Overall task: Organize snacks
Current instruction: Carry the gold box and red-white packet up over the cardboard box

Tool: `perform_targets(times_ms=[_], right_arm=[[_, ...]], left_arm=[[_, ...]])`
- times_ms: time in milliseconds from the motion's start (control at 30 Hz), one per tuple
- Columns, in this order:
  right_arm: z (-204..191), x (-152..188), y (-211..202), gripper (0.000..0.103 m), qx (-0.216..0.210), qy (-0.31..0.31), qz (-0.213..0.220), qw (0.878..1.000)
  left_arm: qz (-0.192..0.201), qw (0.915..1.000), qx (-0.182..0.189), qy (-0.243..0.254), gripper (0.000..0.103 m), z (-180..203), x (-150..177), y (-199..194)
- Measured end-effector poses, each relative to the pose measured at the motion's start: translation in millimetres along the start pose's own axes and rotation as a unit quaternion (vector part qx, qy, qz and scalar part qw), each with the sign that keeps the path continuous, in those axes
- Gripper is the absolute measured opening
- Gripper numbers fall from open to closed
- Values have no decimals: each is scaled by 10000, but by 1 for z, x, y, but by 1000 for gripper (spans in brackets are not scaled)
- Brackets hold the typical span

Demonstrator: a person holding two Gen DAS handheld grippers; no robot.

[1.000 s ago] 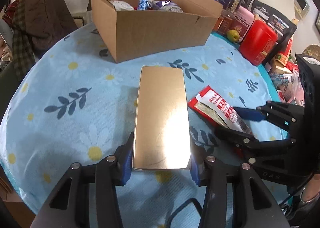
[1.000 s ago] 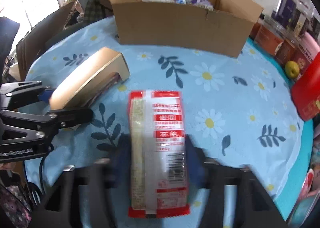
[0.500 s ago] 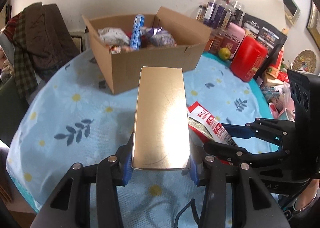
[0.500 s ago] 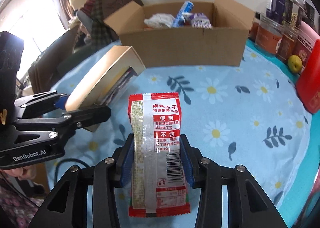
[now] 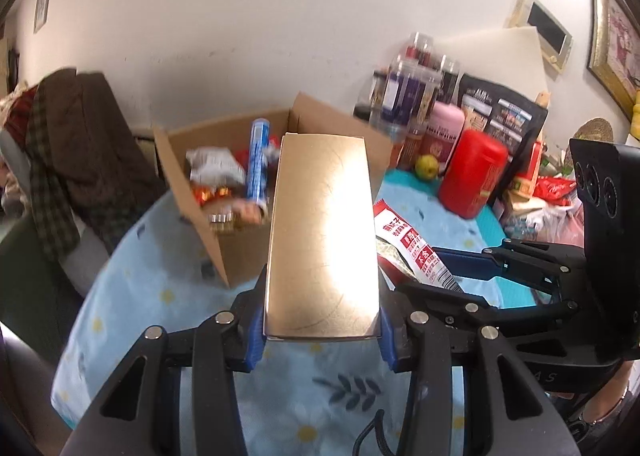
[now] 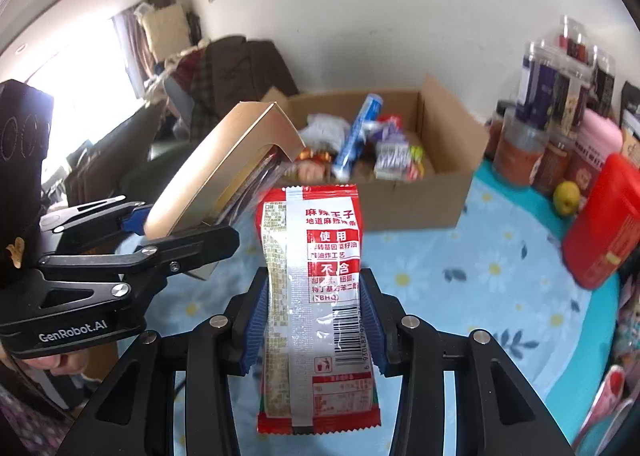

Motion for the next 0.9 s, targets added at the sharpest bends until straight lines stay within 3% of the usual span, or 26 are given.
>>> perform_targets(times_ms=[467,900], right_arm=[[17,-75,-18,42,236,-33,697,9973],[38,-141,28,42,362,-170,903,9951]], left_arm=[[616,9966,134,522,44,4,-73,-5],[632,9965,-16,550,44,-36,-131,34]])
Point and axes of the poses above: each gripper's, at about its wrist camera, not at the fingertips, and y roughly the way its jaws point, z to its right, x to its underside, the point moved 1 cm from there along y, roughly the way its jaws point, and after that the axes turned 9 degrees about x, right-handed, at the moved point
